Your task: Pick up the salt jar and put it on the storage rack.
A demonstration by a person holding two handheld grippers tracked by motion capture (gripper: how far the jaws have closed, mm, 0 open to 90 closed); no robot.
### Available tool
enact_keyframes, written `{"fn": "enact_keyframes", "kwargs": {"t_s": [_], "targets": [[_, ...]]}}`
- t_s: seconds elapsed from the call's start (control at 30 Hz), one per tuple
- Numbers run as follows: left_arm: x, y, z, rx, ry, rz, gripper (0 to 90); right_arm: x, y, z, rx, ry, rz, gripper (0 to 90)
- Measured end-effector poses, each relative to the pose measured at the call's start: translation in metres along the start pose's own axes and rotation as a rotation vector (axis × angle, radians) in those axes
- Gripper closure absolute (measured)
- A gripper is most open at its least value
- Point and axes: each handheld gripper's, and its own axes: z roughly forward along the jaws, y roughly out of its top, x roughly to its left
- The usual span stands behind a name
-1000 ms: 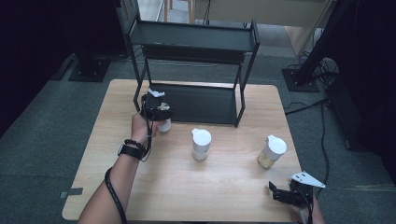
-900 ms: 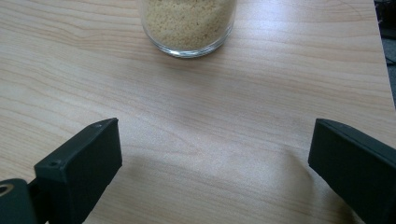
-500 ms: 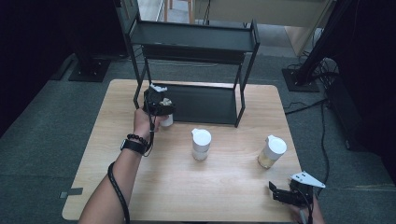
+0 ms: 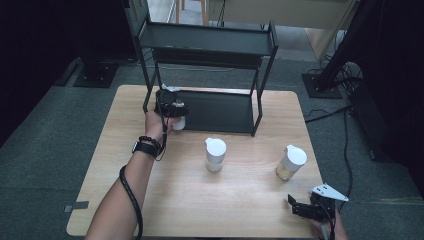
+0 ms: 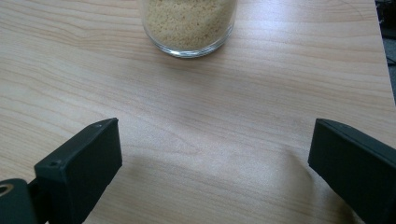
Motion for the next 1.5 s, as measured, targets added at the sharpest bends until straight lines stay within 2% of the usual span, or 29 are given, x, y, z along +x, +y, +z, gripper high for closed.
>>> {"fn": "enact_keyframes", "kwargs": {"t_s": [0.37, 0.53, 0.7, 0.93, 1.0, 1.07, 1.1, 1.17, 1.2, 1.23, 1.37, 1.5], "targets": [[0.006, 0.007, 0.012, 0.004, 0.031, -0.010, 35.2, 0.000, 0.000, 0.000, 0.001, -0.001, -0.002, 2.4], [0.008, 0.007, 0.016, -0.001, 0.002, -0.021, 35.2, 0.000, 0.000, 0.000, 0.001, -0.003, -0.001, 2.4], [0.009, 0.005, 0.022, 0.006, 0.015, -0.018, 35.1, 0.000, 0.000, 0.001, 0.003, -0.004, -0.001, 2.4], [0.009, 0.003, 0.021, 0.003, 0.027, -0.014, 34.5, 0.000, 0.000, 0.001, 0.004, -0.004, -0.002, 2.4], [0.007, 0.002, 0.019, -0.001, 0.003, -0.003, 31.0, 0.000, 0.000, 0.001, 0.005, -0.005, -0.003, 2.4], [0.006, 0.002, 0.017, 0.006, -0.001, 0.006, 26.8, 0.001, 0.000, 0.001, 0.005, -0.005, -0.004, 2.4], [0.005, 0.001, 0.016, 0.012, 0.000, 0.006, 21.5, 0.001, 0.000, 0.001, 0.005, -0.006, -0.005, 2.4], [0.005, 0.000, 0.015, 0.017, 0.003, -0.002, 18.5, 0.001, 0.000, 0.001, 0.005, -0.007, -0.009, 2.4], [0.005, 0.000, 0.015, 0.021, 0.005, -0.006, 12.0, 0.001, 0.000, 0.001, 0.005, -0.006, -0.008, 2.4], [0.005, -0.001, 0.015, 0.017, 0.004, -0.015, 10.5, 0.001, 0.000, 0.001, 0.004, -0.007, -0.007, 2.4], [0.004, -0.007, 0.014, 0.003, 0.007, -0.024, 10.4, 0.001, 0.000, 0.000, 0.002, -0.007, -0.010, 2.4], [0.004, -0.014, 0.013, -0.032, -0.005, -0.026, 10.4, 0.001, 0.000, 0.001, 0.002, -0.007, -0.010, 2.4]]}}
